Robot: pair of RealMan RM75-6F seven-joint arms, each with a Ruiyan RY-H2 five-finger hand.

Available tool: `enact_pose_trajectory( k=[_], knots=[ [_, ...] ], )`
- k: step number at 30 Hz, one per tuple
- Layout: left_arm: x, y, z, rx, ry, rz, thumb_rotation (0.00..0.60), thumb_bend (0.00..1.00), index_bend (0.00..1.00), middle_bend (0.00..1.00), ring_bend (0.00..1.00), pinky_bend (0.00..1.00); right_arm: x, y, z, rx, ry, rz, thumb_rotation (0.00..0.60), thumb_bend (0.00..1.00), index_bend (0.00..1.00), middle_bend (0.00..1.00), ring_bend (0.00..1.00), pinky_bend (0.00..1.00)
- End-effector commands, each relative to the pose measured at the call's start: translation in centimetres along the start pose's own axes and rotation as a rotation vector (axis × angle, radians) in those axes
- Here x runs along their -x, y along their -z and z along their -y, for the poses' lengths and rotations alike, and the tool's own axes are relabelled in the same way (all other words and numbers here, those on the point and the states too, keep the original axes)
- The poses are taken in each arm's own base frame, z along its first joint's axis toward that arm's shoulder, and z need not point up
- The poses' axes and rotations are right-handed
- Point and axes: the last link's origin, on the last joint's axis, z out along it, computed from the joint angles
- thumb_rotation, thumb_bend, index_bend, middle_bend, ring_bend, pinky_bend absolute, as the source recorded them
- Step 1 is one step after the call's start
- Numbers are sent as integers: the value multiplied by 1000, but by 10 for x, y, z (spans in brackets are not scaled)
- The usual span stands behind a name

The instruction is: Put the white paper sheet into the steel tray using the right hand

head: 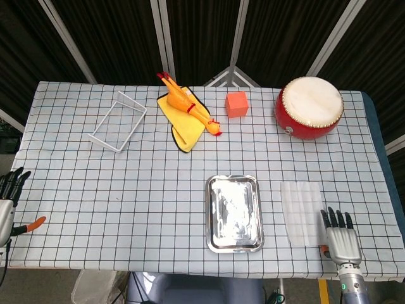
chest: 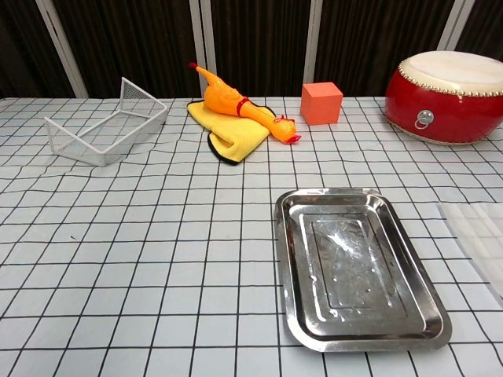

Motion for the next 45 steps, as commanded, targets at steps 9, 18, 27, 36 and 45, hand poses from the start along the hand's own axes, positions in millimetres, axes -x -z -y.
enact_pose_trajectory(
  k=[9,18,27,36,45],
  knots=[
    [1,0,-1,3,1,0,600,0,0,0,0,0,-16,1,13,-80,-57,-91,600,516,20,0,0,0],
    [1,1,-1,1,3,0,600,0,0,0,0,0,-24,-5,21,-106,-80,-125,600,587,182,22,0,0],
    [1,-1,0,-2,10,2,600,0,0,0,0,0,-34,-18,34,-147,-181,-194,600,606,653,182,0,0],
    [1,-1,0,-2,13,3,600,0,0,0,0,0,-83,0,58,-354,-274,-444,600,615,675,203,0,0],
    [1,-1,0,-6,7,5,600,0,0,0,0,0,-142,20,119,-556,-466,-545,600,615,677,205,0,0]
  ],
)
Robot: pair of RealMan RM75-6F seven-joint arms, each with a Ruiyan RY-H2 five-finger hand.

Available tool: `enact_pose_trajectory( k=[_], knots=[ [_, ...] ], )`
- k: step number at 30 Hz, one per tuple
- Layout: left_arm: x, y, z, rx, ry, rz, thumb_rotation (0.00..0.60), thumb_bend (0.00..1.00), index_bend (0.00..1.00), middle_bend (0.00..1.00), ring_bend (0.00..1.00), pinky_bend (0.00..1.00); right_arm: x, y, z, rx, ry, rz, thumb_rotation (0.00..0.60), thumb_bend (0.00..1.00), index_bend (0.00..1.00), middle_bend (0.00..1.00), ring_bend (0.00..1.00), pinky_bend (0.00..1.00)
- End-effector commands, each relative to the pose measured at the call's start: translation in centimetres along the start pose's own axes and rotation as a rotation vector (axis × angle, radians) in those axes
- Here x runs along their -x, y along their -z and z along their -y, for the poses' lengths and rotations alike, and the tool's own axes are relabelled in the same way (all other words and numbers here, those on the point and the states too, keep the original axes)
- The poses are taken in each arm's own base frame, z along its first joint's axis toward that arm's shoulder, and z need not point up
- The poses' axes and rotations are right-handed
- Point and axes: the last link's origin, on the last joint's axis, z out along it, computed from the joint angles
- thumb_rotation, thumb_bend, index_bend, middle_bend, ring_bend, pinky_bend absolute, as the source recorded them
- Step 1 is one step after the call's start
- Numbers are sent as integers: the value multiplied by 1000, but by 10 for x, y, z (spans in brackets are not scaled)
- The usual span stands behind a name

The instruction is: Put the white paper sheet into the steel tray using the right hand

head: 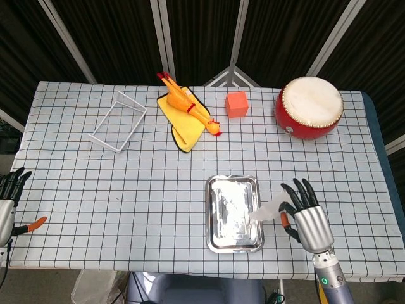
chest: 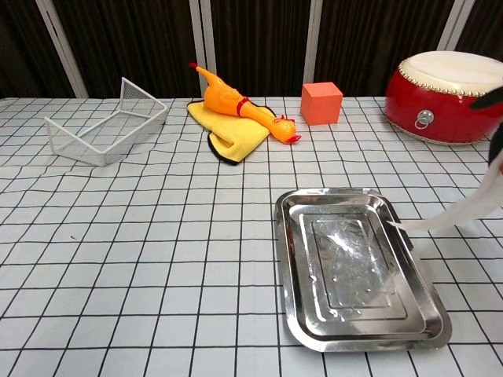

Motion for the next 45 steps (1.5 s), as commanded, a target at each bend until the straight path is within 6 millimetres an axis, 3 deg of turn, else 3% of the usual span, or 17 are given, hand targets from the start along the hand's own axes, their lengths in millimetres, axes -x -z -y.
enact_pose_trajectory(
  k=[1,5,10,18,28,45],
  knots=[
    [0,-1,1,-3,-2,1,600,0,0,0,0,0,-11,-22,41,-68,-117,-29,600,615,679,204,0,0],
    [0,-2,2,-10,-3,3,600,0,0,0,0,0,-8,-31,68,-98,-177,-6,600,616,681,204,0,0],
    [0,-4,3,-12,-5,8,600,0,0,0,0,0,8,-23,81,-71,-244,53,600,616,682,204,0,0],
    [0,-4,4,-13,-11,10,600,0,0,0,0,0,35,2,62,37,-242,149,600,616,682,207,0,0],
    [1,-4,4,-5,-43,3,600,0,0,0,0,0,51,27,37,132,-239,230,600,666,682,207,0,0],
    [-2,-1,4,11,-28,0,600,0,0,0,0,0,64,4,41,-29,-331,338,600,666,691,207,0,0]
  ],
)
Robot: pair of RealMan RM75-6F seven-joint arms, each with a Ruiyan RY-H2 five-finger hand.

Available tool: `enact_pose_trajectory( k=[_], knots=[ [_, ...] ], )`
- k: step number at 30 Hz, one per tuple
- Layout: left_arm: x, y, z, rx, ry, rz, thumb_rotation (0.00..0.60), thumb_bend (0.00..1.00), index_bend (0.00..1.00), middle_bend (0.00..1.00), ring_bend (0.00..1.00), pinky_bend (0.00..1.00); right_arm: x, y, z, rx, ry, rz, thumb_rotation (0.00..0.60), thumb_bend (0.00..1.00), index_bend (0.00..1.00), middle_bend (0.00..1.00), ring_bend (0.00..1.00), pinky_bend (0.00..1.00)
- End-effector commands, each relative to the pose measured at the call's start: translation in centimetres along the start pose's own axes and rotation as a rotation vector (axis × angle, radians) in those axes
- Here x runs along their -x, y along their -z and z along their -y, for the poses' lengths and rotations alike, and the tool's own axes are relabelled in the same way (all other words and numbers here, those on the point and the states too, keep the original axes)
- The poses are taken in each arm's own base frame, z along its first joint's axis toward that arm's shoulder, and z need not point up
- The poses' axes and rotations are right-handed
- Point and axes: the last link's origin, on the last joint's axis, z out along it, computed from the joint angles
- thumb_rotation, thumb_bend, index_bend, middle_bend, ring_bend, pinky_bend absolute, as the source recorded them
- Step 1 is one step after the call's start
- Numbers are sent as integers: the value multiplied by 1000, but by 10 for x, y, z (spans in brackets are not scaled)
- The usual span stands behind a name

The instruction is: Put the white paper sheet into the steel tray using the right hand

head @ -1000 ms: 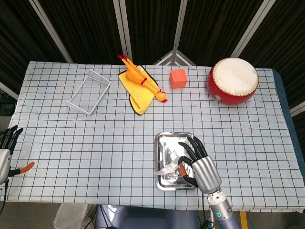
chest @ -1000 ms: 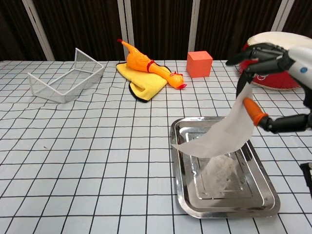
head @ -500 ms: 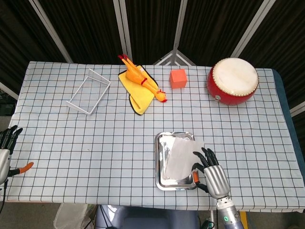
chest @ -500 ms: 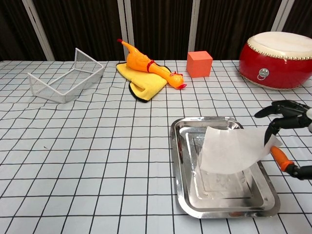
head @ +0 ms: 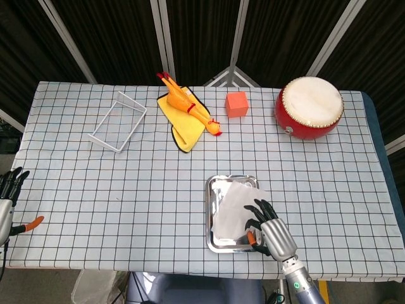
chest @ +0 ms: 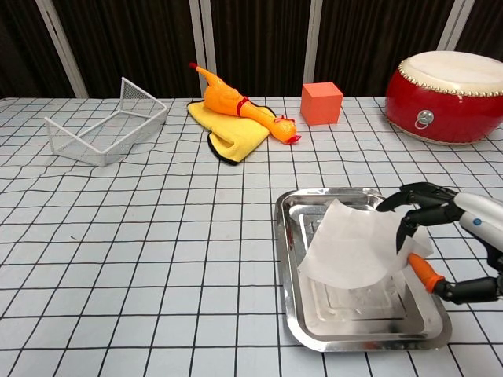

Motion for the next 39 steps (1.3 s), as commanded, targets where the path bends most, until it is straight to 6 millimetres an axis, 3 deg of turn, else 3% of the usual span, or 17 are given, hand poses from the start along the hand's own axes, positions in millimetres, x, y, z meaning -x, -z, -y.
enact_pose_trajectory(
  k=[1,7,19,28,35,39],
  knots=[
    [0,0,0,7,3,3,600,0,0,0,0,0,-1,-8,1,-54,-3,18,600,666,693,206,0,0],
    [0,0,1,5,11,5,600,0,0,0,0,0,1,-12,0,-103,-33,62,600,666,706,207,0,0],
    [2,1,-1,12,6,9,600,0,0,0,0,0,0,16,-13,-87,-85,111,600,666,712,207,0,0],
    [2,0,0,4,10,13,600,0,0,0,0,0,2,-2,-36,15,-61,127,600,666,712,207,0,0],
    [2,0,0,6,13,12,600,0,0,0,0,0,1,-7,-40,38,-43,126,600,644,710,207,0,0],
    [1,0,-1,8,14,10,600,0,0,0,0,0,3,-4,-39,35,-12,132,600,536,589,205,0,0]
  ],
)
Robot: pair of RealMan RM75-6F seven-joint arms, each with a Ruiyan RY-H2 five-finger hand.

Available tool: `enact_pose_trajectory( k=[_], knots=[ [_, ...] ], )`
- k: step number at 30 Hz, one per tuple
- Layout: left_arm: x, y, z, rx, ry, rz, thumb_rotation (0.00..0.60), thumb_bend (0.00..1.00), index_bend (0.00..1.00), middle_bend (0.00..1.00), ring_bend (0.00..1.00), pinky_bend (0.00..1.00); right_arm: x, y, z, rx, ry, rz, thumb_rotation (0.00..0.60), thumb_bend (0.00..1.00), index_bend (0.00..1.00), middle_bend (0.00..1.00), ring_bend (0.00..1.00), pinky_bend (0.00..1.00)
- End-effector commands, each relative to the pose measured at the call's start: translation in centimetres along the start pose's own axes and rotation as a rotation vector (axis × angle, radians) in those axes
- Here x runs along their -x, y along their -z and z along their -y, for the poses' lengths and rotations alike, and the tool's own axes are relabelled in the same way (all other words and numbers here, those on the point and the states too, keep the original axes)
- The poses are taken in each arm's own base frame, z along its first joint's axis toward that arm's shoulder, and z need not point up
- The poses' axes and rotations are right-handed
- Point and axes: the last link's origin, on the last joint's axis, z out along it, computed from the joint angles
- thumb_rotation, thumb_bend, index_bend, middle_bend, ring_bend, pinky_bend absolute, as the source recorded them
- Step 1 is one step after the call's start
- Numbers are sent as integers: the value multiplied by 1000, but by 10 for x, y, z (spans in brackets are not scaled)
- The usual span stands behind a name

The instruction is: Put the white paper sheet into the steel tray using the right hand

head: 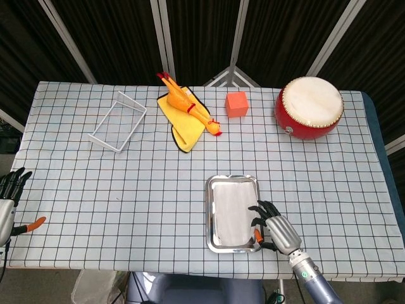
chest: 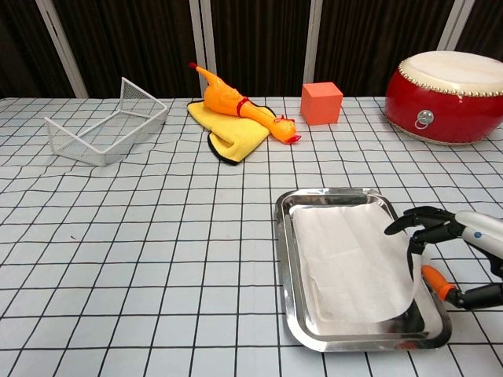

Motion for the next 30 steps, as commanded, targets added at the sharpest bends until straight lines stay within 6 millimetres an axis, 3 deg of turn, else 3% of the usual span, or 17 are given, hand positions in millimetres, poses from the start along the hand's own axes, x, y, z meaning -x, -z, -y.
enact_pose_trajectory(
  k=[1,9,16,22,27,30],
  knots=[
    [0,0,0,1,1,-1,600,0,0,0,0,0,3,3,1,-2,26,7,600,524,565,202,0,0],
    [0,0,-1,3,3,-4,600,0,0,0,0,0,2,8,10,-26,66,-23,600,439,322,132,0,0],
    [-1,0,0,1,10,-3,600,0,0,0,0,0,-3,16,17,-32,100,-52,600,421,251,109,0,0],
    [-2,1,0,7,11,-5,600,0,0,0,0,0,-43,34,5,8,248,-181,600,420,212,88,0,0],
    [-1,2,0,13,1,-3,600,0,0,0,0,0,-94,73,-27,166,476,-305,600,420,40,3,0,0],
    [-1,3,-1,16,-2,-4,600,0,0,0,0,0,-118,101,-42,293,582,-355,600,420,0,0,0,0]
  ],
)
